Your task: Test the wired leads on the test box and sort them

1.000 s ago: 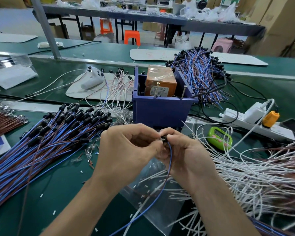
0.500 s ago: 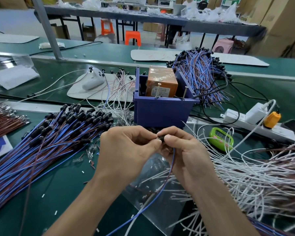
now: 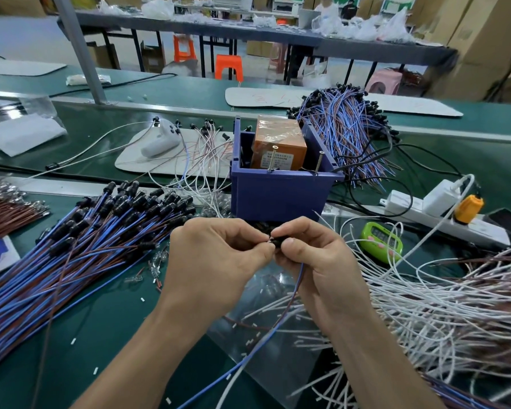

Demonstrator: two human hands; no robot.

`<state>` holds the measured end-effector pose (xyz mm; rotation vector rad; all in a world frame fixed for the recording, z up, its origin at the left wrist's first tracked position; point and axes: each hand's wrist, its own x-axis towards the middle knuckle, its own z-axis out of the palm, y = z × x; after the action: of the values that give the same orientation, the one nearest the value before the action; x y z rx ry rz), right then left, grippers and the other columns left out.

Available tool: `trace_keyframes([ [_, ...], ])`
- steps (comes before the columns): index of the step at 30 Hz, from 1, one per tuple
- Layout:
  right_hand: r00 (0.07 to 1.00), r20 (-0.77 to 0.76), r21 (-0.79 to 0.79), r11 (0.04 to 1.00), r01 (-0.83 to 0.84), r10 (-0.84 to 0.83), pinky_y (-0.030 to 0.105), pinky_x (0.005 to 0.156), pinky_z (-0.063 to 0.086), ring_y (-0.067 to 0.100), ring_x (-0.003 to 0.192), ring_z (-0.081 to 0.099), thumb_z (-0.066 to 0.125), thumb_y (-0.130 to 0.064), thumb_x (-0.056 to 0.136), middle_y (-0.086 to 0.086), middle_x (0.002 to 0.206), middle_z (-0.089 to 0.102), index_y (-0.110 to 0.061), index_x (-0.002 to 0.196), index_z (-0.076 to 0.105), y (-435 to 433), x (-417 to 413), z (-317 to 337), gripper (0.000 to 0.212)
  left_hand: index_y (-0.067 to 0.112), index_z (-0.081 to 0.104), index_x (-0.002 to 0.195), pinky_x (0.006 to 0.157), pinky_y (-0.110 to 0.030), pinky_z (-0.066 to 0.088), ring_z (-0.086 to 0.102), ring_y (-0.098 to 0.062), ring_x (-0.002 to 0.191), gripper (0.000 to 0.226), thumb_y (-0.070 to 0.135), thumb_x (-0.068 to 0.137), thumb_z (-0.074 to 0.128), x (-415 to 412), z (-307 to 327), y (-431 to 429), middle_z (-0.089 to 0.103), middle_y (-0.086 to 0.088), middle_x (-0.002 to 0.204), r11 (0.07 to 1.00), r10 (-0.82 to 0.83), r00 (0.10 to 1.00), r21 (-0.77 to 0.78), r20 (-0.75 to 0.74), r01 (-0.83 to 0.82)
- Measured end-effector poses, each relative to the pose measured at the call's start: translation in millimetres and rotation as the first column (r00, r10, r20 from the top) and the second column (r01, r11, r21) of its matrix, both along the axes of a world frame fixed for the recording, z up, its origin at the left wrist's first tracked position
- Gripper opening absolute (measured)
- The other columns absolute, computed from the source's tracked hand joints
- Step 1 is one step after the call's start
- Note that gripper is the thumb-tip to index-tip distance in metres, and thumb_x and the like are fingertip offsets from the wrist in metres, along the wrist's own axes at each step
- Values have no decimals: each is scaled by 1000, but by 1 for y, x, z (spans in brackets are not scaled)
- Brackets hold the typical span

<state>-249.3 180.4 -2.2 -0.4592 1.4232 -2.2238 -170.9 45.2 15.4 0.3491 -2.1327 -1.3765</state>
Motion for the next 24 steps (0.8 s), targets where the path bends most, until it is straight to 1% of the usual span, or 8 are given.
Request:
trace_keyframes([
  [4,1000,1,-2,1000,-15,15,29,74,52,29,80,55,67,0,74,15,80,67,-10,79,78,0,0,1,16,40,80,79,54,-15,55,72,-2,57,25,21,70,93,-1,-2,-3,73,18,63,999,-34,999,14,-24,34],
  [7,1000,0,-11,1000,-18,18,27,71,53,24,76,56,67,3,76,13,79,67,-9,81,78,1,1,2,17,39,81,81,59,-22,60,74,-5,61,25,21,68,92,0,-4,-3,75,17,67,997,-56,996,51,-65,59],
  [10,1000,-12,-13,1000,-23,23,25,68,52,23,74,55,68,6,76,14,79,66,-7,82,77,2,1,2,17,40,80,82,58,-15,56,73,-2,61,33,13,69,94,0,-5,-2,75,19,68,997,-74,993,18,-86,76],
  [14,999,-4,-8,999,-42,42,23,65,52,18,69,57,66,1,76,15,80,66,-7,82,77,3,1,2,16,38,81,80,59,-16,57,74,-5,62,35,8,67,95,0,-6,-4,75,16,68,994,-93,991,40,-96,97],
  [17,998,15,1,998,-61,61,24,66,53,19,71,57,66,0,77,14,81,66,-7,84,77,3,1,2,15,37,81,78,59,-13,56,73,-2,61,36,6,67,95,2,-4,-2,75,19,68,996,-90,989,-1,-115,90],
  [21,997,40,20,997,-68,67,30,72,51,23,74,57,66,-2,78,15,80,65,-8,85,77,3,1,1,14,36,80,76,61,-11,55,72,2,63,34,7,67,95,3,-5,-2,74,23,70,996,-73,989,-61,-129,65],
  [24,997,49,43,997,-57,55,30,71,50,21,72,56,65,-1,80,16,81,64,-8,84,77,2,1,1,15,38,80,78,62,-12,56,73,2,64,34,9,67,95,3,-6,-3,75,23,71,994,-81,990,-79,-115,72],
])
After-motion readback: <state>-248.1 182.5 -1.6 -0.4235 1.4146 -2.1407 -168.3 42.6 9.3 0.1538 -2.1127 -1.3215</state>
